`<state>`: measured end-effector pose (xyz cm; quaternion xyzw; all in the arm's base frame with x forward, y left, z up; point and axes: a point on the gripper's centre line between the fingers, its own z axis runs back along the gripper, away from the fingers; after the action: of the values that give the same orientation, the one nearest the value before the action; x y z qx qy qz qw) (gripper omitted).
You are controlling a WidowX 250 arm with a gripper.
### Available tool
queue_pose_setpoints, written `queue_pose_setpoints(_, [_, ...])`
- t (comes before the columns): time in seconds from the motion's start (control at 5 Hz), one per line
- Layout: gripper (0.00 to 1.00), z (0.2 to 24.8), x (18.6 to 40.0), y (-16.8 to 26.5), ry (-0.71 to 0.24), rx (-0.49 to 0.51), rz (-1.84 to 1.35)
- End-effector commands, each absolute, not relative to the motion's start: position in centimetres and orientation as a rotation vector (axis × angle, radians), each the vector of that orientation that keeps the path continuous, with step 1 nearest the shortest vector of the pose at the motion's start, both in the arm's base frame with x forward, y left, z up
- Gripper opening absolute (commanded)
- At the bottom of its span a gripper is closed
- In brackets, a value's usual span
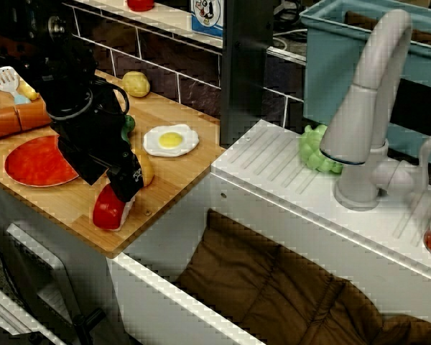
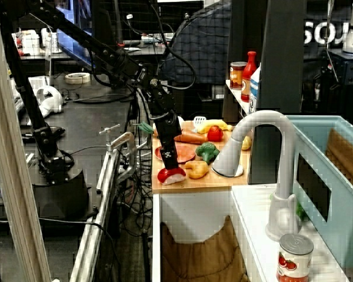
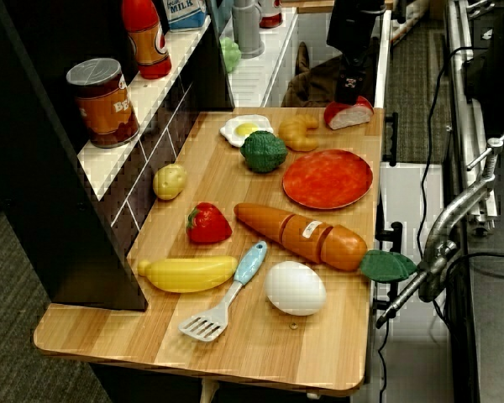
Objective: Put sushi on plate
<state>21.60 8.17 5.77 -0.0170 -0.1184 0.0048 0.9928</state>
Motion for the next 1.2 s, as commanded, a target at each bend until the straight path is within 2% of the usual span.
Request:
queue_pose_setpoints(0.0, [1.0,6.3,21.3,8.0,-0.237,-0.064,0.279])
queue_pose_setpoints(0.2, [1.0,6.0,21.7,8.2,-0.14,-0.088,0.315])
queue_pose_setpoints(0.8, [1.0,5.7,21.6,9.0,-0.136,-0.094,0.296])
queue_pose_setpoints(1.0, [1.0,4.6,21.0,8.9,-0.139,-0.116,0.317])
